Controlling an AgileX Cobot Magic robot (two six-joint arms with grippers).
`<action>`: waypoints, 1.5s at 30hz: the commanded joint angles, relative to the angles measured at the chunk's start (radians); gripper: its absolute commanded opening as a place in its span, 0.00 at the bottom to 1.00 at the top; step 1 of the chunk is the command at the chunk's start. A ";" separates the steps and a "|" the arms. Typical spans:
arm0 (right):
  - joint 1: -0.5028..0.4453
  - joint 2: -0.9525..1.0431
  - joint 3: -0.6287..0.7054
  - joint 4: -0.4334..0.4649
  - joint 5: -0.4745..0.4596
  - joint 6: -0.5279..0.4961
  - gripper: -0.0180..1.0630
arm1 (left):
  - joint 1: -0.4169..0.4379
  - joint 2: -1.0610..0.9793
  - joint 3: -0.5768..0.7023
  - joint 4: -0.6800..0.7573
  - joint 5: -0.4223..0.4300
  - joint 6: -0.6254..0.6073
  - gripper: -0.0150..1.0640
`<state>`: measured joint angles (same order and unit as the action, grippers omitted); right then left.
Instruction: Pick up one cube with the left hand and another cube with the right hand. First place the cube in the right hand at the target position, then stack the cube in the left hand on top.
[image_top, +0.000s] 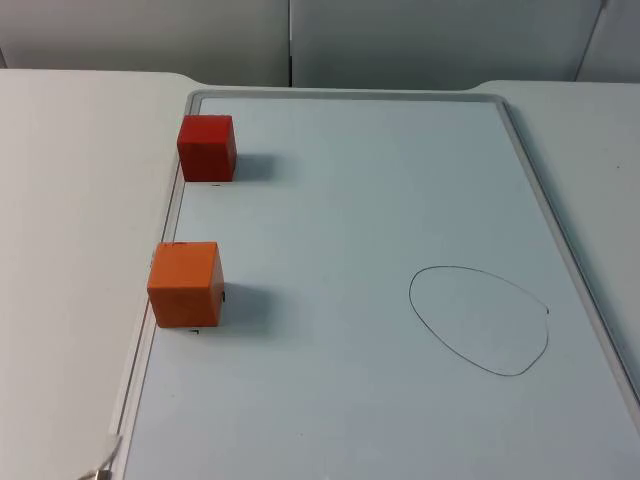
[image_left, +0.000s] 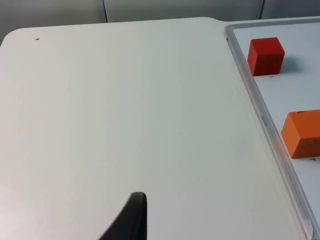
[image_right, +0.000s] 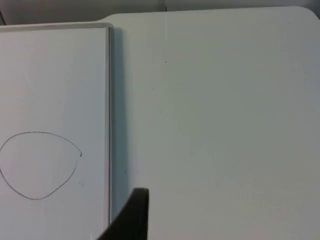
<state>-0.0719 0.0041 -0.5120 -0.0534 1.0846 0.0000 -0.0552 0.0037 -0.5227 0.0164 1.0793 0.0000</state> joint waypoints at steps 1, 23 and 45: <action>-0.009 -0.004 0.004 0.002 -0.009 0.000 0.93 | 0.005 -0.004 0.009 -0.011 -0.001 0.000 0.99; -0.009 -0.004 0.004 0.002 -0.009 0.000 0.93 | 0.005 0.138 -0.133 -0.027 -0.187 0.000 0.99; -0.009 -0.004 0.004 0.002 -0.009 0.000 0.93 | 0.003 0.792 -0.481 -0.098 -0.509 0.117 0.99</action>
<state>-0.0719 0.0041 -0.5120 -0.0534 1.0846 0.0000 -0.0552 0.7358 -0.9481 -0.0426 0.6011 0.0902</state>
